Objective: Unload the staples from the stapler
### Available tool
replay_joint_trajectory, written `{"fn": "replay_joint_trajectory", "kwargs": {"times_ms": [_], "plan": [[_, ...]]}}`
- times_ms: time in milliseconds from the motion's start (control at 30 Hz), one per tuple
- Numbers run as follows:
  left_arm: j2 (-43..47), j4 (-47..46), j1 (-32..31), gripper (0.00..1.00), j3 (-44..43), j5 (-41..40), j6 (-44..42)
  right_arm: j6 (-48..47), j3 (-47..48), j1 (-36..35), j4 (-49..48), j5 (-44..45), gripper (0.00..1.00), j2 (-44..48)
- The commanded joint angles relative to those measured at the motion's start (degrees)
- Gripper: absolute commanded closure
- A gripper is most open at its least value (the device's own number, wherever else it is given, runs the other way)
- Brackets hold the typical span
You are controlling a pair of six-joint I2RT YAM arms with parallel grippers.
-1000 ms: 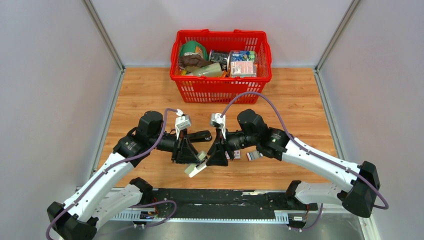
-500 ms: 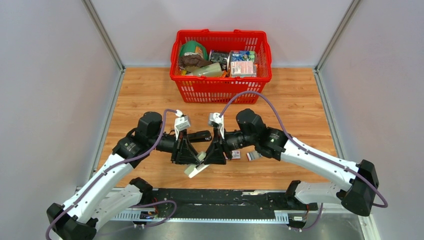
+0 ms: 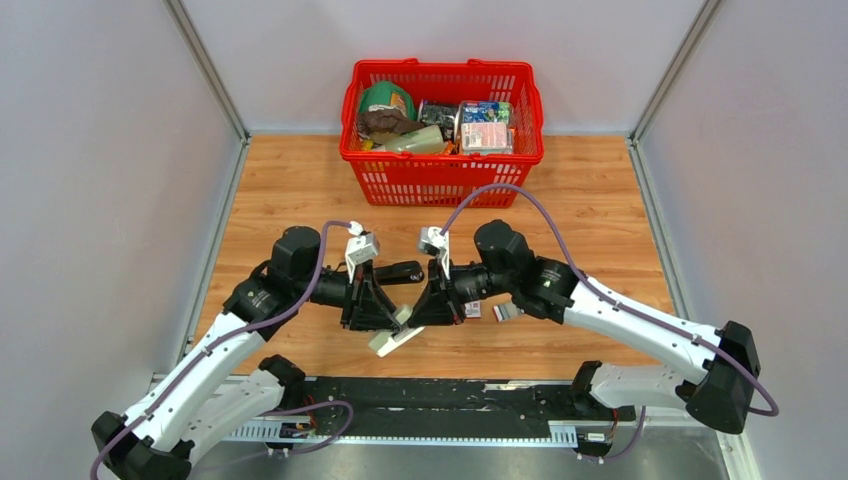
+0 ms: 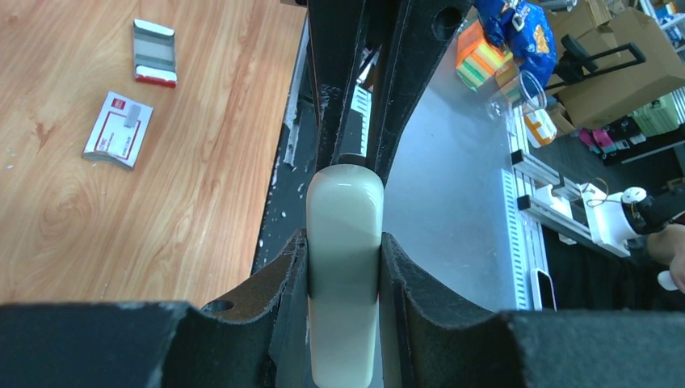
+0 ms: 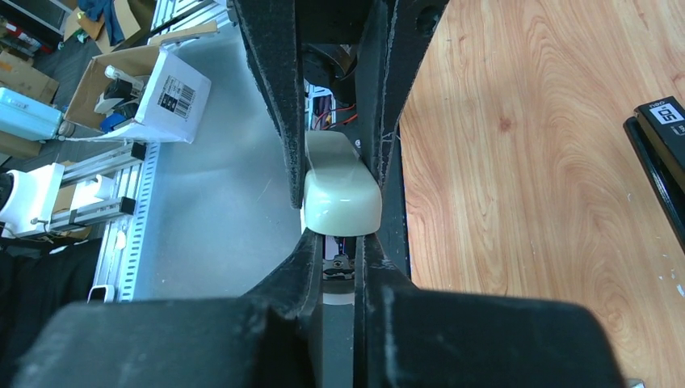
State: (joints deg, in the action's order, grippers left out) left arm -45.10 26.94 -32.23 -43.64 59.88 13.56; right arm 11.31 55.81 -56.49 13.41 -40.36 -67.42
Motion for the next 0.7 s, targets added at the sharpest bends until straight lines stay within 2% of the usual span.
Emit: {"fn": "replay_joint_trajectory", "kwargs": {"times_ms": [0, 100, 200, 367, 667], "plan": [[3.26, -13.56, -0.29, 1.00, 0.74, -1.07, 7.16, -0.15, -2.19, -2.39, -3.21, 0.54, 1.00, 2.29], [6.51, -21.55, -0.38, 1.00, 2.76, -3.80, 12.09, 1.25, -5.18, -3.19, -4.61, 0.81, 1.00, 3.95], [8.45, -25.34, -0.47, 1.00, 3.21, -7.31, 14.03, 3.10, -8.69, -3.71, -7.07, 1.16, 1.00, 5.89], [9.68, -29.74, -0.47, 1.00, 4.17, -11.88, 16.49, 6.18, -13.62, -6.08, -12.08, 2.39, 1.00, 7.83], [10.38, -33.61, -0.56, 1.00, 5.40, -16.98, 17.99, 8.90, -16.61, -11.36, -18.14, 5.46, 1.00, 6.86]]}}
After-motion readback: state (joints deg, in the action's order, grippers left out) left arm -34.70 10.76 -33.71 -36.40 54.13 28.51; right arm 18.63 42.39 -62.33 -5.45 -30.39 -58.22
